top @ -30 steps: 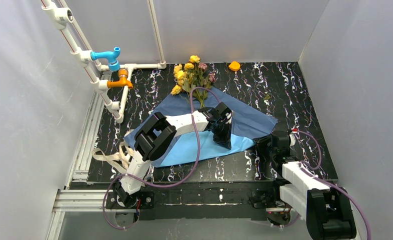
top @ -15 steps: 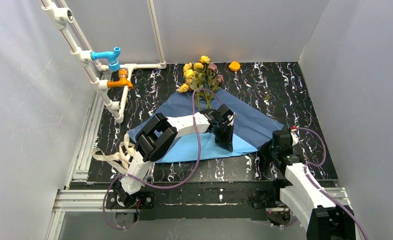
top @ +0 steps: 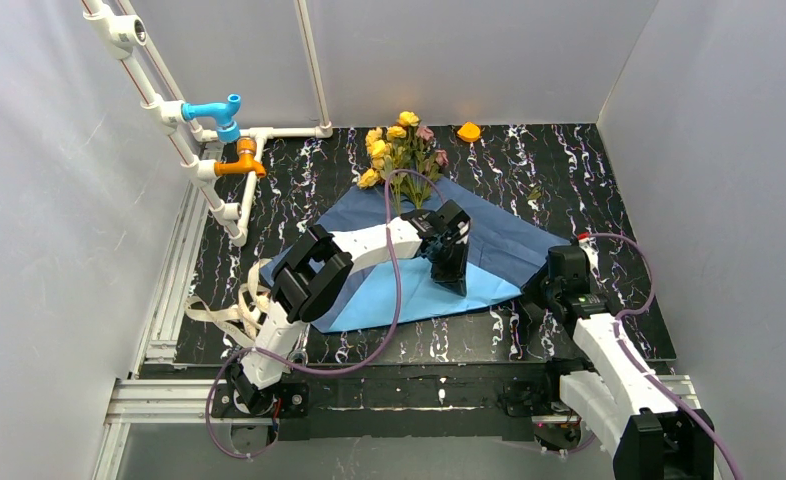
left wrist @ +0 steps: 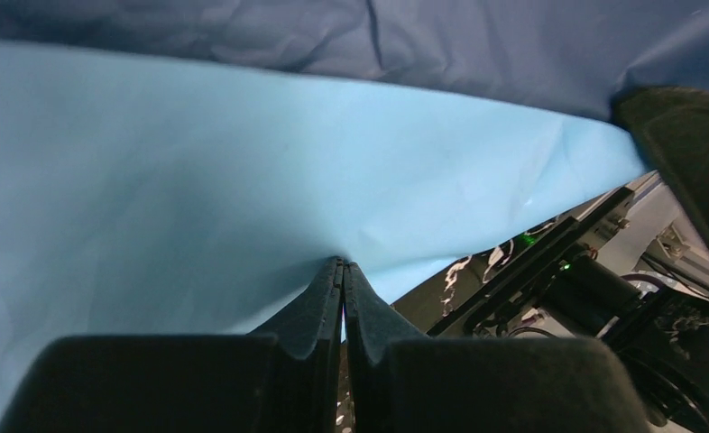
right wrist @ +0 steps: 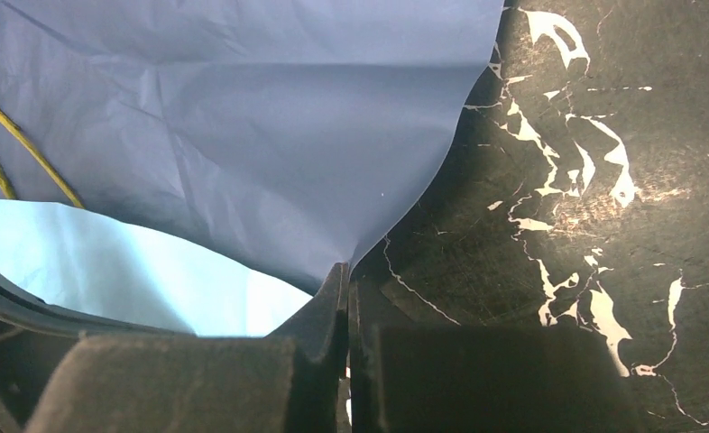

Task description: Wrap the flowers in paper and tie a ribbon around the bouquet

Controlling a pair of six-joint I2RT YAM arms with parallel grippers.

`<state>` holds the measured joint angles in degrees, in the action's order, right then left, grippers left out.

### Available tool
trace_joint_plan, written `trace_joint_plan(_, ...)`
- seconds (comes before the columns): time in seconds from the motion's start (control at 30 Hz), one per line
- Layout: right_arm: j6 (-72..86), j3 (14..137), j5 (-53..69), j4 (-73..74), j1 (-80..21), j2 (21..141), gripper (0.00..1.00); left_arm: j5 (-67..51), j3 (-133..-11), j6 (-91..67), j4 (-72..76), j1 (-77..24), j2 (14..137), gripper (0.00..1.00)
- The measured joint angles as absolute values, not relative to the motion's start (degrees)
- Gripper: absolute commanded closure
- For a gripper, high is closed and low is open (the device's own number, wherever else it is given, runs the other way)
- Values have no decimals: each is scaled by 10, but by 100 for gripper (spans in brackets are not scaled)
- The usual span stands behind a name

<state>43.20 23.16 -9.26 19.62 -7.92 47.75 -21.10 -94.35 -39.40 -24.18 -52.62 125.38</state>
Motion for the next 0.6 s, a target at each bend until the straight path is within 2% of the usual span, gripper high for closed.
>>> trace_joint_plan(0.33, 373, 276, -69, 206, -105, 480, 99, -229, -973, -407, -230, -522, 1294, 99)
trace_joint_plan(0.6, 319, 333, -77, 198, -226, 507, 99, -234, -973, -411, -227, -521, 1295, 99)
